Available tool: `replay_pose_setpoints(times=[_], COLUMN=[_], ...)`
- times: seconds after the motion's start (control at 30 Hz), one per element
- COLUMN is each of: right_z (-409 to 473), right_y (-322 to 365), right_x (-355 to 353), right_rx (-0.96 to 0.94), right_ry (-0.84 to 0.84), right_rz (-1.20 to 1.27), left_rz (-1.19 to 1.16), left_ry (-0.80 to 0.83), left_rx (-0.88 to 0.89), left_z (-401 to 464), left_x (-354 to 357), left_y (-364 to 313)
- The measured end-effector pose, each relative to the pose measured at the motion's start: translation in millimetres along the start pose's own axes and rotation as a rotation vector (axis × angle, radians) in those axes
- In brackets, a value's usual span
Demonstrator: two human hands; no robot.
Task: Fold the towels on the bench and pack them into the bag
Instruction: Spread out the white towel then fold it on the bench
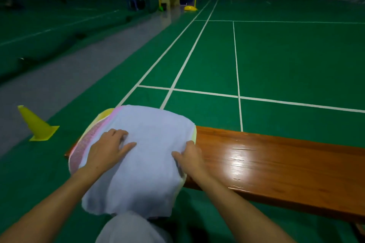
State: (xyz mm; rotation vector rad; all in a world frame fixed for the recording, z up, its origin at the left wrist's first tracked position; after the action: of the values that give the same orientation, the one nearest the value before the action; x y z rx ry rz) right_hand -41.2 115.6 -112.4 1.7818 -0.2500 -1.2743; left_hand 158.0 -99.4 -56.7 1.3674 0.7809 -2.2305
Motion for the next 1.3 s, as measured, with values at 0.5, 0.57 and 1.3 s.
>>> replay_pose_setpoints(times=[0.5,0.57,1.3], right_z=[3.6,-4.2,-14.6], right_y=[-11.1,-11.1,-82.4], right_x=[-3.7,0.5,-198.1], right_rx=[0.179,0.250,0.129], right_ry=[0.043,0.091,-0.359], right_rz=[0.225,0.250,0.558], left_rz=[-0.143,-0.137,-0.352], left_ry=[-0.126,-0.122,0.160], left_rx=[-0.008,0.012,0.010], left_z=[8.0,11.0,18.5], left_x=[-42.3,-47.1,36.9], left_y=[-53.5,-66.8,-227.5])
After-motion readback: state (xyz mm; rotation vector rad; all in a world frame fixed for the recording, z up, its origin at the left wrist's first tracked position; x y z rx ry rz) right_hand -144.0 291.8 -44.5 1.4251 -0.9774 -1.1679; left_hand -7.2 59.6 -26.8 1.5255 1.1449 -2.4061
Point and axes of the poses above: each hand's wrist, its own z-axis towards the middle knuckle, its own x-axis out of the palm, y = z × x, the point moved 4 cm from there along z, towards the middle knuckle, and after that the axes turned 10 degrees about -y, right-handed, at the moved point
